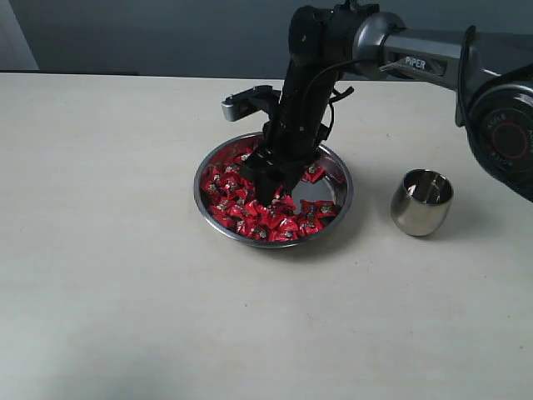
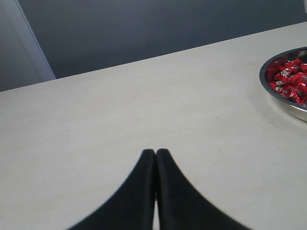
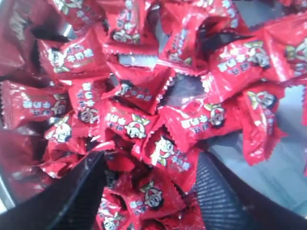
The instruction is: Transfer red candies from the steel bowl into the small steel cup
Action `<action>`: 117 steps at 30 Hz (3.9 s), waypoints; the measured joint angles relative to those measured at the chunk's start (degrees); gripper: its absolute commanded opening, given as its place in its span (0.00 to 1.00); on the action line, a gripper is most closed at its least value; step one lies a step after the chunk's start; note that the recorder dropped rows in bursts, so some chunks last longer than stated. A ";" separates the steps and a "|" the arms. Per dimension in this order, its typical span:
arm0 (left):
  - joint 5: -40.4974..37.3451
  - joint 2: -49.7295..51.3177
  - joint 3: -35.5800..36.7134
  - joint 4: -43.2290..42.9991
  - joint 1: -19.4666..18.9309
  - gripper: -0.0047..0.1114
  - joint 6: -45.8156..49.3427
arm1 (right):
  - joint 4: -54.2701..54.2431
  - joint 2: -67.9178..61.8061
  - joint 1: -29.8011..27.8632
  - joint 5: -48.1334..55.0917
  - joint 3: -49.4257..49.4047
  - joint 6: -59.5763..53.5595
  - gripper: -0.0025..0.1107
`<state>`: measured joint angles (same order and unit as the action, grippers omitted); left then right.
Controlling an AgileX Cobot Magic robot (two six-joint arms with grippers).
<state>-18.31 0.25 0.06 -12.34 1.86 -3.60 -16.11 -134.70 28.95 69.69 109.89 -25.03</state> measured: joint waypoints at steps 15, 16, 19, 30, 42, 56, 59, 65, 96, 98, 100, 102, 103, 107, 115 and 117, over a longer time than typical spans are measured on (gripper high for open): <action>0.00 0.00 0.00 0.00 0.00 0.04 0.00 | -3.92 -0.46 0.00 0.10 -0.34 0.42 0.51; 0.00 0.00 0.00 0.00 0.00 0.04 0.00 | -3.92 -0.46 0.00 0.10 -0.34 0.70 0.51; 0.00 0.00 0.00 0.00 0.00 0.04 0.00 | -3.38 -0.46 0.25 0.10 -0.34 1.29 0.51; 0.00 0.00 0.00 0.00 0.00 0.04 0.00 | -1.54 -0.46 2.07 0.10 -0.48 1.51 0.02; 0.00 0.00 0.00 0.00 0.00 0.04 0.00 | 5.05 6.08 0.82 0.10 -0.48 2.58 0.03; 0.00 0.00 0.00 0.00 0.00 0.04 0.00 | 9.80 18.44 -18.30 0.22 -15.84 10.47 0.03; 0.00 0.00 0.00 0.00 0.00 0.04 0.00 | 9.92 19.28 -19.21 0.49 -19.58 10.47 0.03; 0.00 0.00 0.00 0.00 0.00 0.04 0.00 | 9.92 21.03 -19.35 0.61 -21.60 10.47 0.03; 0.00 0.00 0.00 0.00 0.00 0.04 0.00 | -1.98 17.57 -6.99 -18.79 -21.60 3.29 0.40; 0.00 0.00 0.00 0.00 0.00 0.04 0.00 | -1.98 15.99 -5.09 -20.29 -21.60 2.72 0.40; 0.00 0.00 0.00 0.00 0.00 0.04 0.00 | -1.63 14.59 -3.99 -20.70 -21.60 2.58 0.40; 0.00 0.00 0.00 0.00 0.00 0.04 0.00 | -0.86 13.54 -3.55 -21.09 -21.60 2.58 0.40; 0.00 0.00 0.00 0.00 0.00 0.04 0.00 | -0.38 13.01 -3.52 -21.24 -21.60 2.58 0.40; 0.00 0.00 0.00 0.00 0.00 0.04 0.00 | 1.26 12.22 -3.52 -21.60 -21.60 2.58 0.40; 0.00 0.00 0.00 0.00 0.00 0.04 0.00 | 1.82 9.72 -3.52 -22.52 -21.60 2.76 0.40; 0.00 0.00 0.00 0.00 0.00 0.04 0.00 | 1.82 9.41 -3.52 -22.52 -21.60 2.76 0.40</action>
<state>-18.31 0.25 0.06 -12.34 1.86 -3.60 -14.30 -125.29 25.43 47.17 88.29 -22.27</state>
